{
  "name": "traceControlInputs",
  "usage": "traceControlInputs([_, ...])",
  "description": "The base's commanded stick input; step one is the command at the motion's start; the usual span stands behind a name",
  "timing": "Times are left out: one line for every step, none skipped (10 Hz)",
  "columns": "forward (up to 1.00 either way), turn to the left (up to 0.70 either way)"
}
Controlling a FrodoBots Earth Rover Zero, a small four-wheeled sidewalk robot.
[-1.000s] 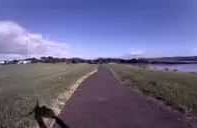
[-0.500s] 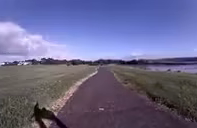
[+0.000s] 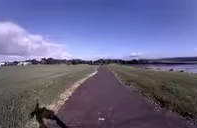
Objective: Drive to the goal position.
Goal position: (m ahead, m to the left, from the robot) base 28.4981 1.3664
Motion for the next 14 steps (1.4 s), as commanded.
traceControlInputs([0.70, 0.00])
traceControlInputs([0.70, 0.00])
traceControlInputs([0.70, 0.00])
traceControlInputs([0.70, 0.00])
traceControlInputs([0.70, 0.00])
traceControlInputs([0.70, 0.00])
traceControlInputs([0.70, 0.00])
traceControlInputs([0.70, 0.00])
traceControlInputs([0.70, 0.00])
traceControlInputs([0.70, 0.00])
traceControlInputs([0.70, 0.00])
traceControlInputs([0.70, 0.00])
traceControlInputs([0.70, 0.00])
traceControlInputs([0.70, 0.00])
